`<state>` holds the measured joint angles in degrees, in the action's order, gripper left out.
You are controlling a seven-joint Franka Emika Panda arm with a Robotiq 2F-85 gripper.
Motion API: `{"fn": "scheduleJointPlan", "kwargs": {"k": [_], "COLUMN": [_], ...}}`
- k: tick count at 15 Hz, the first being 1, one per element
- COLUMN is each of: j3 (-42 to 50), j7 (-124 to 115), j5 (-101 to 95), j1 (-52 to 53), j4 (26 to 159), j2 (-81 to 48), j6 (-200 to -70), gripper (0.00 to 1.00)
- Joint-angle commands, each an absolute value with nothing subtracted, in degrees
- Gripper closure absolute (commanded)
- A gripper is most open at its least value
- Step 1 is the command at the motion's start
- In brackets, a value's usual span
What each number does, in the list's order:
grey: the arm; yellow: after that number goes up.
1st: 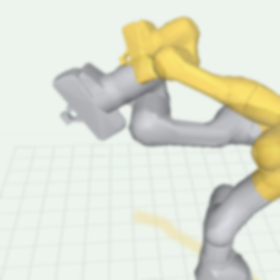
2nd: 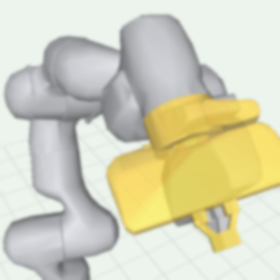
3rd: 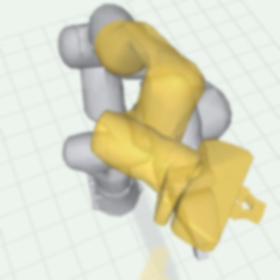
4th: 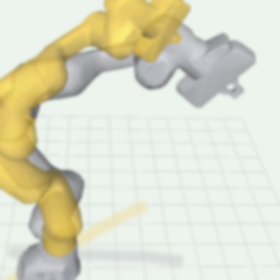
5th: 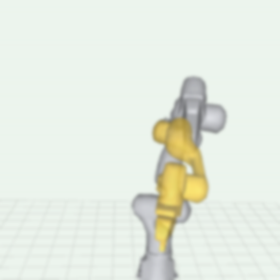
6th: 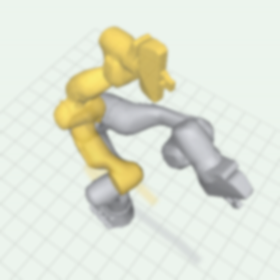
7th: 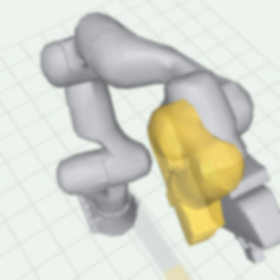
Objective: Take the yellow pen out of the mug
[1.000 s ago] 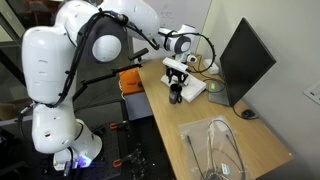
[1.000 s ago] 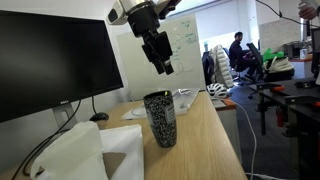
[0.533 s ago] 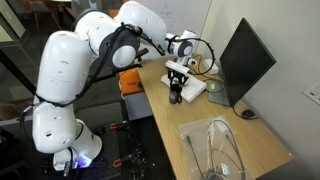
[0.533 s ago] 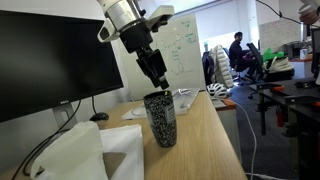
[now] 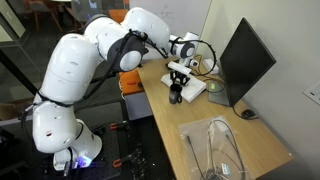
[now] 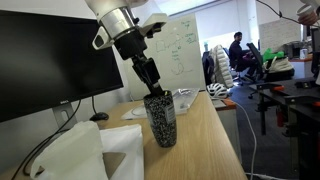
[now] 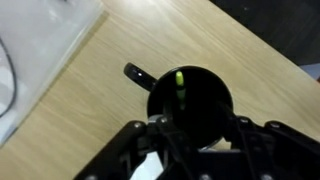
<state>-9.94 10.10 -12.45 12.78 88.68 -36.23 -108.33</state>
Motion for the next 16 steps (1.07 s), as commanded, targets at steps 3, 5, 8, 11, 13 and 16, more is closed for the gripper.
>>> {"fn": "scheduleJointPlan", "kwargs": {"k": [3, 5, 8, 11, 13, 16], "j3": [-8.67, -8.51, -8.36, -8.33, -8.11, -7.48], "j7": [10.05, 10.13, 10.25, 10.51, 10.56, 9.98], "j5": [-13.08, -13.16, -13.29, -13.74, -14.62, -16.86], "j1": [13.67, 13.69, 13.79, 14.16, 14.83, 16.09], "j4": [84.72, 84.19, 83.14, 81.8, 80.47, 77.6], "j2": [-38.6, -39.45, -40.97, -42.31, -43.2, -44.81], "j6": [-103.65, -103.12, -102.22, -101.43, -100.09, -96.07], "gripper": [0.48, 0.46, 0.46, 0.48, 0.48, 0.5]}}
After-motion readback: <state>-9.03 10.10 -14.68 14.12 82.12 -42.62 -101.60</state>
